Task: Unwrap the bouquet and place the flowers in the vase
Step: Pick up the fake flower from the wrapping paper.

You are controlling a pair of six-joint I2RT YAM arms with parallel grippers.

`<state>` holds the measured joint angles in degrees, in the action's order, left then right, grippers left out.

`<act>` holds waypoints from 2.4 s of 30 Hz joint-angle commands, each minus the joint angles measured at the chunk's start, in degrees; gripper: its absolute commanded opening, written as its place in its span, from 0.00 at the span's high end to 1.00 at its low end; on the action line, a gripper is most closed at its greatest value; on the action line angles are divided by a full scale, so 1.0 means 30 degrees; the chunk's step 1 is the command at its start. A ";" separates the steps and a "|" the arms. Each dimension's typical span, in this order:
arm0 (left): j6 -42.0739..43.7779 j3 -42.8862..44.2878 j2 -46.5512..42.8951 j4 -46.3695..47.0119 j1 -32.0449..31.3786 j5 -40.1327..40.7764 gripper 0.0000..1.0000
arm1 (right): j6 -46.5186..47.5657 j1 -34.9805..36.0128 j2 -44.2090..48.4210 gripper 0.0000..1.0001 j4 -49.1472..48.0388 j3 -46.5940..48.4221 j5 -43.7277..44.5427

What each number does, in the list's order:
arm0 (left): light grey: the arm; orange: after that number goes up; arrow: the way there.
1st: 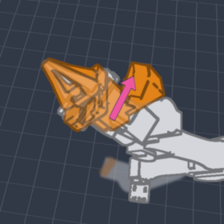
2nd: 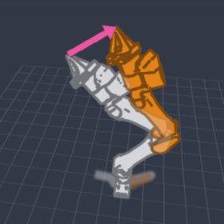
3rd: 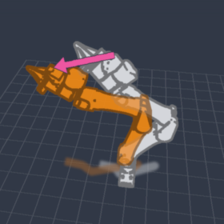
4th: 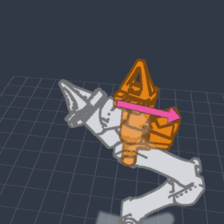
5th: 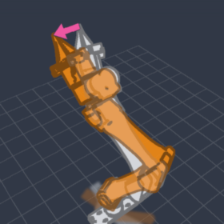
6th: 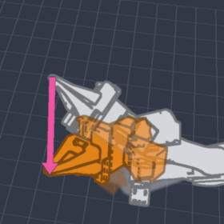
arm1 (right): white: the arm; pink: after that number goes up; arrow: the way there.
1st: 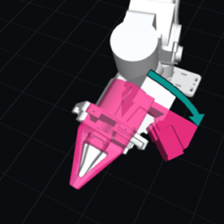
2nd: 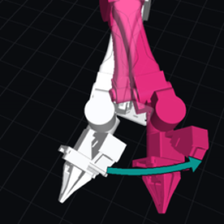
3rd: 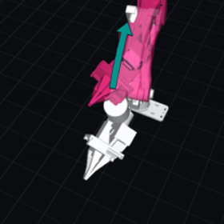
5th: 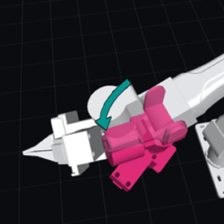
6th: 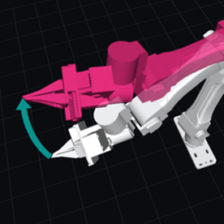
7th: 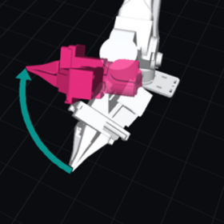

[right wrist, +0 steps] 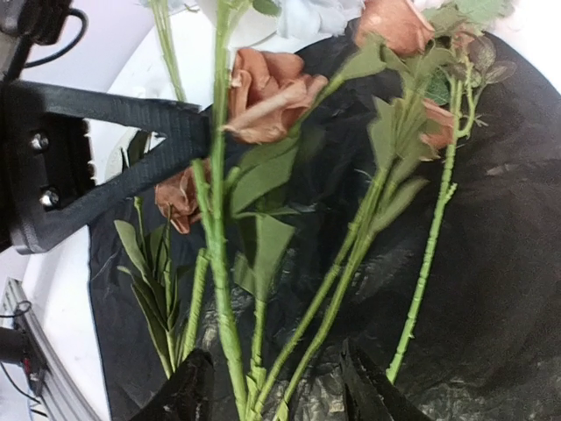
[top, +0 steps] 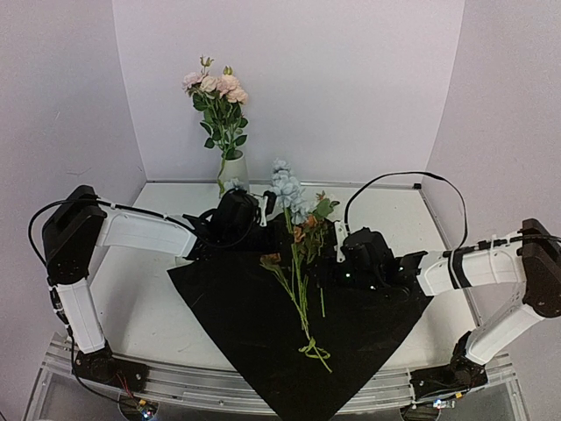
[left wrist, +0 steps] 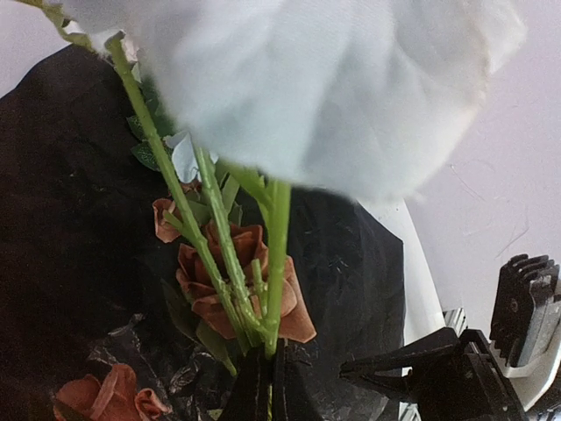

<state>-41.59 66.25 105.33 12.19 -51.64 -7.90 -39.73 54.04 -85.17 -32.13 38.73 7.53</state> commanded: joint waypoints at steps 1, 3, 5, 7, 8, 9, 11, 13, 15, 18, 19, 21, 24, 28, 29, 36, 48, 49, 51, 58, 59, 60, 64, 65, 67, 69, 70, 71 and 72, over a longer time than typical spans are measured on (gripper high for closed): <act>0.1051 -0.0178 -0.1803 0.0672 0.0044 -0.0436 1.00 | -0.1047 -0.0123 0.0492 0.47 0.0382 -0.0134 0.0727; 0.1221 -0.0268 -0.1974 0.0755 0.0038 -0.0805 1.00 | -0.1262 -0.0206 0.0382 0.47 0.0388 0.0090 0.0422; 0.1281 -0.0373 -0.2087 0.0885 0.0044 -0.1136 1.00 | -0.1454 -0.0337 0.0175 0.48 0.0392 0.0470 0.0059; 0.1307 -0.0478 -0.2199 0.1043 0.0044 -0.1443 1.00 | -0.1691 -0.0496 -0.0065 0.48 0.0377 0.0765 -0.0278; 0.1307 -0.0534 -0.2266 0.1136 0.0044 -0.1556 1.00 | -0.1826 -0.0603 -0.0171 0.48 0.0377 0.0882 -0.0502; 0.1301 -0.0586 -0.2354 0.1229 0.0044 -0.1657 1.00 | -0.1956 -0.0717 -0.0266 0.48 0.0382 0.0976 -0.0727; 0.1300 -0.0763 -0.2612 0.1421 0.0044 -0.1585 1.00 | -0.1988 -0.0842 -0.0363 0.49 0.0392 0.1100 -0.1242; 0.1306 -0.0884 -0.2779 0.1520 0.0040 -0.1293 1.00 | -0.1685 -0.0846 -0.0238 0.48 0.0223 0.1027 -0.1653; 0.1223 -0.1001 -0.2846 0.1534 0.0044 -0.0870 1.00 | -0.1144 -0.0846 0.0116 0.48 -0.0058 0.0677 -0.2271; 0.0948 -0.0987 -0.2685 0.1534 0.0040 -0.0387 1.00 | 0.0172 -0.0847 0.0773 0.47 -0.0616 0.0057 -0.3983; 0.0858 -0.0949 -0.2581 0.1534 0.0045 -0.0285 1.00 | 0.0684 -0.0829 0.0920 0.46 -0.0599 -0.0021 -0.4747; 0.0701 -0.0829 -0.2401 0.1534 0.0037 -0.0085 1.00 | 0.1313 -0.0619 0.1066 0.44 -0.0089 -0.0068 -0.5645; 0.0489 -0.0728 -0.2287 0.1534 0.0043 0.0427 1.00 | 0.1663 0.0278 0.1204 0.41 0.0856 -0.0145 -0.5799; 0.0328 -0.0731 -0.2324 0.1534 0.0044 0.1314 1.00 | 0.1318 0.1216 0.1610 0.33 0.0822 -0.1060 -0.5456; 0.0310 -0.0719 -0.2326 0.1534 0.0044 0.1466 1.00 | 0.1270 0.1442 0.1638 0.31 0.0830 -0.1215 -0.5322; 0.0239 -0.0350 -0.2275 0.1534 0.0048 0.1638 1.00 | 0.1068 0.2681 0.0899 0.34 0.2289 -0.1164 -0.3483; 0.0637 -0.0059 -0.2835 0.1534 0.0131 0.2453 1.00 | 0.0806 0.2918 0.0648 0.81 0.2763 -0.1535 -0.3096; 0.0660 0.0030 -0.2870 0.1534 0.0170 0.2639 1.00 | 0.0796 0.2921 0.0689 0.84 0.2777 -0.1608 -0.3095; 0.0739 0.0240 -0.2958 0.1534 0.0252 0.3035 1.00 | 0.0776 0.2934 0.0768 0.88 0.2797 -0.1770 -0.3095; 0.0932 0.1138 -0.2893 0.1529 0.0389 0.3021 0.99 | 0.0658 0.2934 0.0947 1.00 0.2942 -0.2141 -0.2853; 0.0934 0.1245 -0.2853 0.1523 0.0412 0.3016 0.99 | 0.0615 0.2945 0.0974 1.00 0.2945 -0.2200 -0.2838; 0.0935 0.1360 -0.2792 0.1522 0.0437 0.3015 0.99 | 0.0583 0.2962 0.1015 1.00 0.2933 -0.2257 -0.2832; 0.1016 0.1802 -0.2575 0.1533 0.0523 0.3098 0.97 | 0.0549 0.2981 0.1162 1.00 0.2946 -0.2509 -0.2860; 0.1031 0.1882 -0.2566 0.1524 0.0573 0.3117 0.97 | 0.0511 0.2980 0.1198 1.00 0.2946 -0.2610 -0.2873; 0.1052 0.2126 -0.2524 0.1521 0.0675 0.3204 0.96 | 0.0474 0.2974 0.1295 1.00 0.2946 -0.2748 -0.2861; 0.0972 0.2412 -0.2513 0.1536 0.0776 0.3198 0.96 | 0.0411 0.3003 0.1317 1.00 0.2946 -0.2892 -0.2840; 0.0909 0.2596 -0.2525 0.1529 0.0833 0.3192 0.95 | 0.0382 0.2996 0.1318 1.00 0.2946 -0.2943 -0.2833; 0.0862 0.2737 -0.2514 0.1531 0.0878 0.3181 0.95 | 0.0378 0.2992 0.1306 1.00 0.2946 -0.2974 -0.2831; 0.0866 0.2916 -0.2479 0.1533 0.0897 0.3181 0.95 | 0.0366 0.2997 0.1277 1.00 0.2946 -0.3015 -0.2831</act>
<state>-39.88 70.18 99.63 12.77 -50.05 0.17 -37.96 62.57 -82.46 -25.77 30.52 -0.81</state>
